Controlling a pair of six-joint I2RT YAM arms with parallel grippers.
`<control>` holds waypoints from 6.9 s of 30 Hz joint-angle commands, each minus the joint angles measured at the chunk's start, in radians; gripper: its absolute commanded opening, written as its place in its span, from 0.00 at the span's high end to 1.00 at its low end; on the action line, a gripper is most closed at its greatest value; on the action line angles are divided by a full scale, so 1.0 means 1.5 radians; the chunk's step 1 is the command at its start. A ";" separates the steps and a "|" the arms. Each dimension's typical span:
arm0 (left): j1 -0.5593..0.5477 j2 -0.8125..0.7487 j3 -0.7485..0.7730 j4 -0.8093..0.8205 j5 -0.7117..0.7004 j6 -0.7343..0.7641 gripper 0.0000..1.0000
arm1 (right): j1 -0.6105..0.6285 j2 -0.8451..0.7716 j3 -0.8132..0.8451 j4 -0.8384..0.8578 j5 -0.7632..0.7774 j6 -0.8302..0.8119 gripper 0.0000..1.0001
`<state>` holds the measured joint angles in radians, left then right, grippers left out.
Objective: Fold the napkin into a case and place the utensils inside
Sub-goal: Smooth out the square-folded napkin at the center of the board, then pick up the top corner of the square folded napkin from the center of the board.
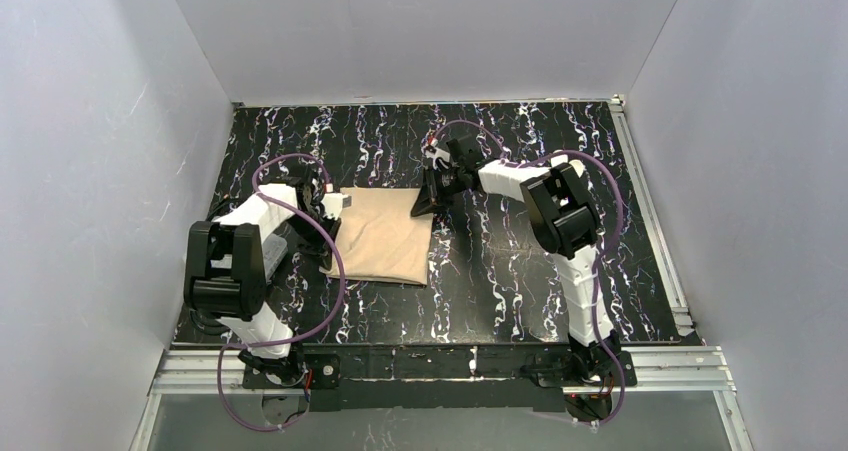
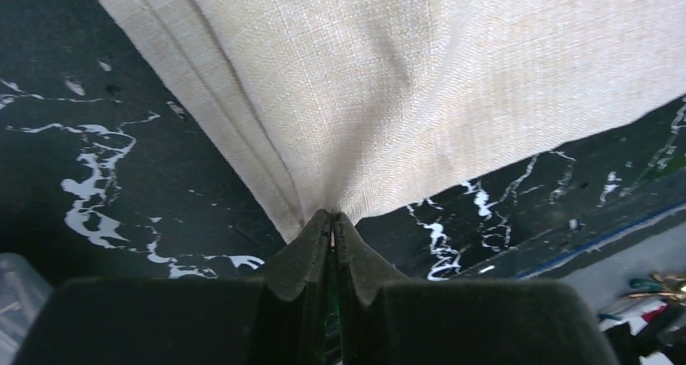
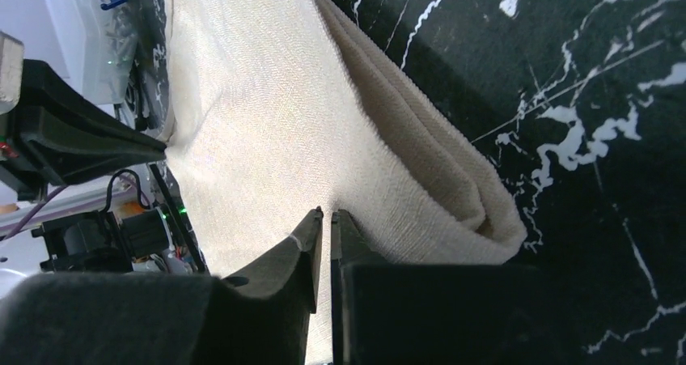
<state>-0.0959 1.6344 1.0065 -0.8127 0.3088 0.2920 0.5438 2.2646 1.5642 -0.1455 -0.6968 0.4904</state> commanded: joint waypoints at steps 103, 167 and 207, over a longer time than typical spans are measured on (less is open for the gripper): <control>-0.152 0.025 -0.003 0.037 -0.050 0.058 0.94 | -0.036 -0.009 -0.086 0.120 -0.073 0.103 0.72; -0.069 0.485 0.717 -0.012 0.134 -0.059 0.56 | 0.105 -0.121 -0.330 0.356 0.004 0.230 0.67; -0.082 0.395 0.609 0.048 0.118 -0.020 0.99 | 0.098 -0.091 -0.347 0.365 -0.017 0.223 0.73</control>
<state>-0.2131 2.3287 1.9312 -0.7425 0.4683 0.2634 0.6949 2.1002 1.0569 0.4244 -0.7368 0.8433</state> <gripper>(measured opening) 0.036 0.273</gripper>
